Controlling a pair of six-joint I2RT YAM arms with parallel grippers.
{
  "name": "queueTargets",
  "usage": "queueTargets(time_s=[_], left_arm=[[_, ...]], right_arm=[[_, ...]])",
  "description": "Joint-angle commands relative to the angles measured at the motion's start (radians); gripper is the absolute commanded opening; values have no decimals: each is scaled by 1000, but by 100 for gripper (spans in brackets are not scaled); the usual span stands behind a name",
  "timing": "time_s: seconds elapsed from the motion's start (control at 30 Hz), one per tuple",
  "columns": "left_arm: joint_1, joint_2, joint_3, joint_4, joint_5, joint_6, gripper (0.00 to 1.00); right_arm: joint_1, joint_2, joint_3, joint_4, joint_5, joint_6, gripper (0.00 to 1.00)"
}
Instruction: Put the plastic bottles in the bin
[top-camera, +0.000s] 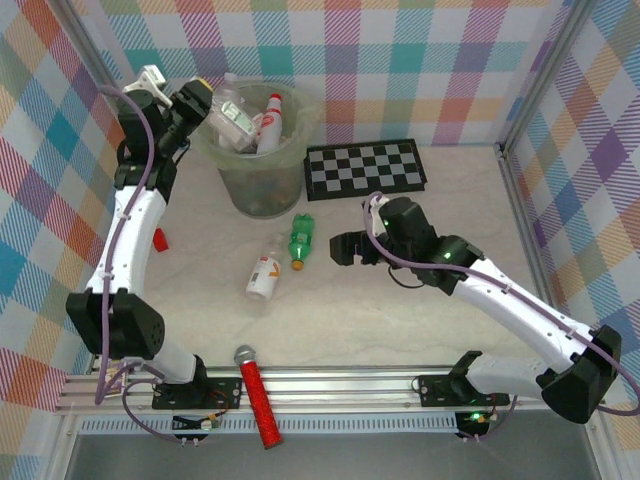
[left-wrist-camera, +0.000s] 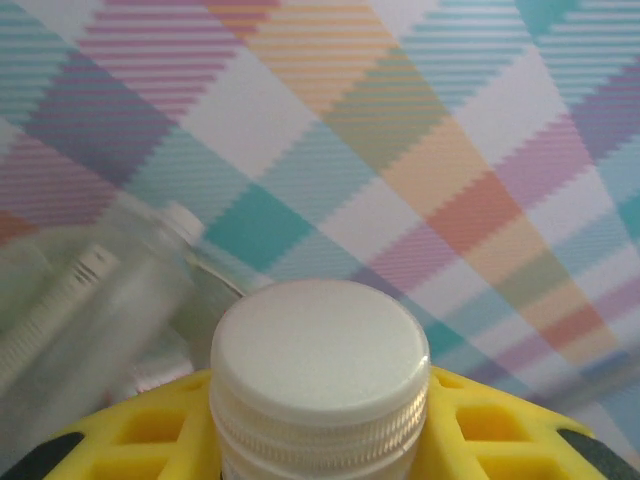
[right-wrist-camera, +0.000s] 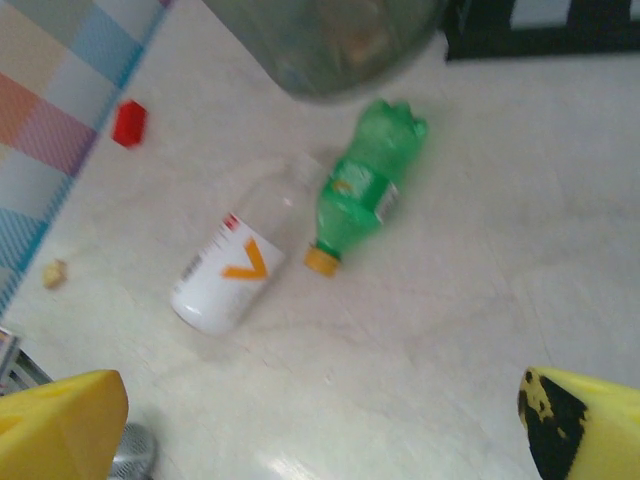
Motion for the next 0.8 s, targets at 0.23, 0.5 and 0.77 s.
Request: queueTargets(time_s=[0.23,0.5,0.77], left_arm=[[7,209,259,-246,-150,221,29],[6,349,467,-526,-15,328,64],[10,311,512,-495,-89,360,83]], right_arm=[[-2,-1,-30,-60,-3,34,100],[-2,28,-14,-55,-27,36,100],[-2,53,-7,-52,-35,37,100]])
